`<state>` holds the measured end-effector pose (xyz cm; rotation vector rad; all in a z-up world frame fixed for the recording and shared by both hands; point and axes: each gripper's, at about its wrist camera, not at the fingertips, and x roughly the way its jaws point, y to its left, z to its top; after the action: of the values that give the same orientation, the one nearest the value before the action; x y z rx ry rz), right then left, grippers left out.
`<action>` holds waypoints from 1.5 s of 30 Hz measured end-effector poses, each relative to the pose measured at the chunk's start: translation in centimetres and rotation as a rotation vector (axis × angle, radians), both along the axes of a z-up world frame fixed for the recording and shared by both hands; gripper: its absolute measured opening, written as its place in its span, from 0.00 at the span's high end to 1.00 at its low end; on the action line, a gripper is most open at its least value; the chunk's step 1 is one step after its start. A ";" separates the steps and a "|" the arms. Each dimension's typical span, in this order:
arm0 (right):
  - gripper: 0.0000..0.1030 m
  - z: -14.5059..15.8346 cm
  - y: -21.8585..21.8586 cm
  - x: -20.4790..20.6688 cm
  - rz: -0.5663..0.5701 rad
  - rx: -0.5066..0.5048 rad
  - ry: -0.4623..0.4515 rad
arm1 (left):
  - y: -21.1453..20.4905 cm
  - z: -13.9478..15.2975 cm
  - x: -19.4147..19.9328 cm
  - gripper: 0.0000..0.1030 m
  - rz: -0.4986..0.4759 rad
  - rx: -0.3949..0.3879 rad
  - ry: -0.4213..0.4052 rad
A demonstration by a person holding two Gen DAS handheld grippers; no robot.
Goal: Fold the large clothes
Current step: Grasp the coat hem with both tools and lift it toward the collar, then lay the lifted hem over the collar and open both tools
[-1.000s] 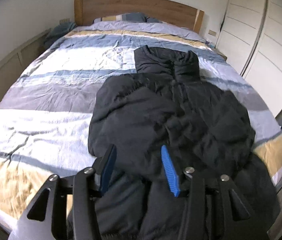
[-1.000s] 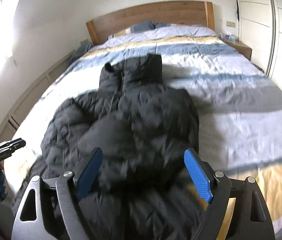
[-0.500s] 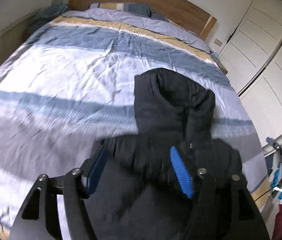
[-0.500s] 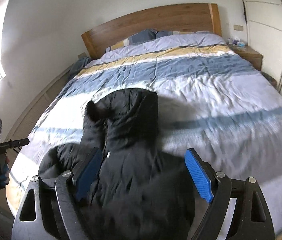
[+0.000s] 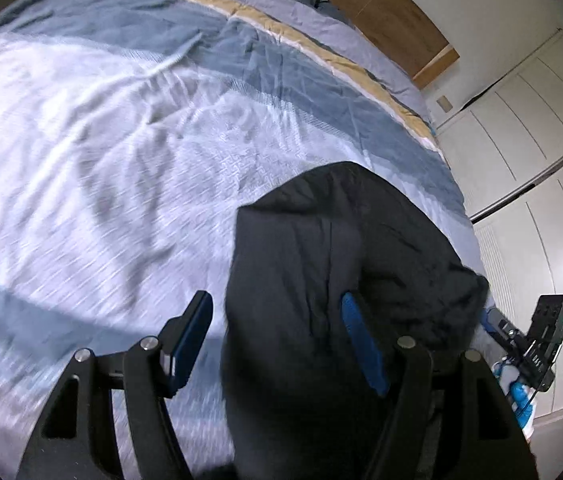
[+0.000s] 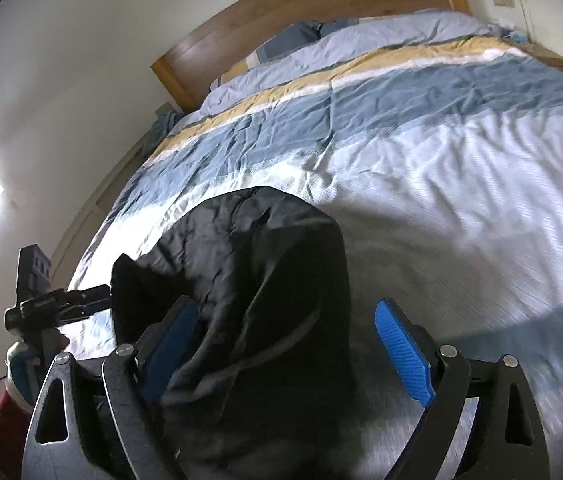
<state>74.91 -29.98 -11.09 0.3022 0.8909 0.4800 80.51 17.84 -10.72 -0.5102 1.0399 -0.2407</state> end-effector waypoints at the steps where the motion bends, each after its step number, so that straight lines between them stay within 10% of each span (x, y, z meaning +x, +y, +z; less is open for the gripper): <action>1: 0.11 -0.8 0.4 0.9 0.005 0.005 0.006 | -0.1 -0.8 1.0 0.36 0.007 -0.016 0.001; 8: 0.14 -4.6 3.0 5.2 0.037 0.042 0.055 | -1.7 -6.0 4.7 0.36 0.040 -0.129 0.084; 12: 0.60 -5.0 4.5 5.3 0.052 -0.015 0.057 | -2.5 -5.9 4.4 0.38 0.040 -0.111 0.050; 17: 0.82 -2.3 5.3 3.1 0.101 -0.069 0.009 | -3.8 -2.7 1.9 0.77 0.012 -0.041 0.012; 31: 0.84 10.8 2.7 -18.9 0.273 -0.026 -0.147 | -2.6 11.2 -22.0 0.83 -0.030 -0.056 -0.154; 45: 0.82 7.1 -0.1 -36.1 0.294 -0.010 -0.152 | -2.3 5.8 -40.3 0.83 -0.117 -0.053 -0.168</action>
<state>38.77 -30.03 -4.01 0.1230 0.7923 0.7604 40.22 15.52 -4.89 -0.4691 0.9024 -0.4088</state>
